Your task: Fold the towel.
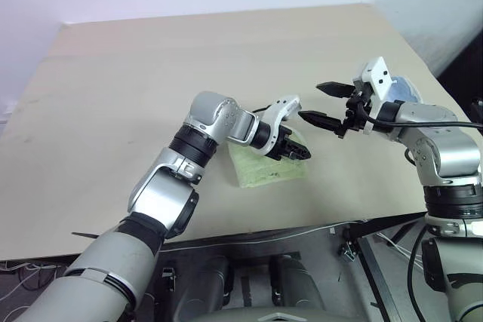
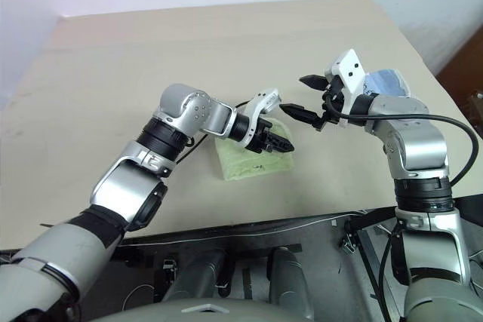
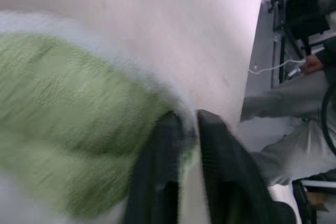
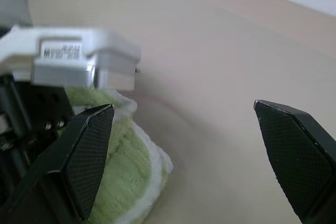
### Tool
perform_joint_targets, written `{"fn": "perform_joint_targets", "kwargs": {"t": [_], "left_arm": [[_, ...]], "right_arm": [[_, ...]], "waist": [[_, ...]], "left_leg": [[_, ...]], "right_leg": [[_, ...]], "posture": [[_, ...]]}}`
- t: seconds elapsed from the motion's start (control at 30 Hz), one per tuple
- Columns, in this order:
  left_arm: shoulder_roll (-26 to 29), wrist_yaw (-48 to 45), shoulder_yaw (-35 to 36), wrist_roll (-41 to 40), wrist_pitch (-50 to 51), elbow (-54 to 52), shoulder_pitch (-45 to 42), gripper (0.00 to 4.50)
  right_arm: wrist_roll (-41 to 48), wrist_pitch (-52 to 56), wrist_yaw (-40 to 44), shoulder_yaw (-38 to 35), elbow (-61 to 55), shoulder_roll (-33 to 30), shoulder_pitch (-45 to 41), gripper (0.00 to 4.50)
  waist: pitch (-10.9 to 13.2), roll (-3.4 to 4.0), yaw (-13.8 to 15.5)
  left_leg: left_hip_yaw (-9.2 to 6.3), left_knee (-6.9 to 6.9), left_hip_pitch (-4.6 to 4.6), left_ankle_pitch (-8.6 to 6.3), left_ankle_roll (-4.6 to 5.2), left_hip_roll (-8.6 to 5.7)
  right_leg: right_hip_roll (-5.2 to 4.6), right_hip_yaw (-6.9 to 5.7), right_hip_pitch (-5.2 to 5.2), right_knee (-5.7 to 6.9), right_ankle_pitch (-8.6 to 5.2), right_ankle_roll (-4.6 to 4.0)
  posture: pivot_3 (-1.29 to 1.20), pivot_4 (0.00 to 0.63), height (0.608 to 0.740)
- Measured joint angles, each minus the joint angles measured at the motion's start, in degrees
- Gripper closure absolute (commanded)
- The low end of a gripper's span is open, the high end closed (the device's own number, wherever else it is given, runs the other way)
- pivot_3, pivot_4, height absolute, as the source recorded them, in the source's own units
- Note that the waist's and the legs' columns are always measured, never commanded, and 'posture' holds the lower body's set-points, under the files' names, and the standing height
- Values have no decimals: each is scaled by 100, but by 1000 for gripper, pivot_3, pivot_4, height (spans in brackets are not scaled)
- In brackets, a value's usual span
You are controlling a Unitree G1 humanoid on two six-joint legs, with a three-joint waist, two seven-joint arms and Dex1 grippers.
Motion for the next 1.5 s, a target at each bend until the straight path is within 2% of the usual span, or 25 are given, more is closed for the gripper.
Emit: {"fn": "perform_joint_targets", "kwargs": {"t": [0.13,0.23,0.4,0.6,0.67,0.73,0.8,1.0,1.17,1.23,1.43,1.5], "left_arm": [[18,-252,-14,139,78,-256,97,1422],[96,-436,130,128,31,-831,238,458],[377,-761,444,110,-674,-2259,628,458],[770,-1273,694,6,-1275,-3184,1079,458],[1089,-1456,636,151,-1576,-3393,1182,87],[1526,-1659,627,332,-2028,-3597,1365,1],[1844,-1781,811,452,-2466,-3650,1565,0],[2643,-1832,1322,1023,-3603,-3324,2063,0],[2827,-2126,1374,1147,-3996,-3266,2604,0],[2864,-2208,1382,1180,-4148,-3269,2742,0],[2842,-2580,1386,1147,-4486,-3434,3071,1964],[2651,-2580,1387,1137,-4634,-3494,3134,2640]], "right_arm": [[0,-3,-21,0,0,0,39,0],[-1,-8,-80,0,6,0,39,0],[4,-36,-394,-164,368,97,-121,0],[111,-36,-517,-345,760,244,-473,0],[149,26,-593,-361,914,313,-592,0],[212,160,-684,-418,1068,351,-711,180],[233,242,-691,-481,1166,349,-748,617],[432,455,-443,-417,1095,440,-715,2666],[651,689,-68,-109,621,604,-595,4412],[759,854,-17,4,421,714,-568,4462],[1128,1369,224,456,-366,888,-121,4500],[1126,1397,205,592,-401,988,-27,4500]], "waist": [[0,0,3],[0,0,-2],[-1,2,-4],[-2,4,-6],[-2,4,-17],[-2,5,-32],[-2,5,-28],[-3,7,-37],[-3,7,-24],[-3,7,-23],[-3,7,-9],[-3,8,-5]], "left_leg": [[1,1,0,0,0,0],[0,0,0,0,0,0],[2,4,0,1,-1,1],[3,4,1,2,0,2],[4,4,2,2,0,2],[4,2,3,2,0,3],[4,3,3,2,0,4],[4,1,3,1,2,4],[4,6,2,-1,5,4],[3,6,2,-1,6,4],[3,5,2,-5,11,4],[3,10,2,-9,19,4]], "right_leg": [[0,0,0,0,0,1],[0,1,0,0,1,0],[1,2,0,1,2,-2],[3,2,1,1,3,-3],[3,3,1,3,4,-4],[4,4,1,3,4,-5],[5,4,0,1,5,-5],[5,5,0,0,5,-6],[4,4,1,1,5,-5],[4,4,1,2,6,-6],[4,4,1,-2,6,-6],[3,4,3,-1,10,-5]], "posture": [[0,150,740],[0,150,740],[0,150,740],[0,150,740],[0,150,740],[0,150,740],[0,150,740],[0,150,740],[0,150,740],[0,150,740],[0,150,740],[0,150,740]]}}
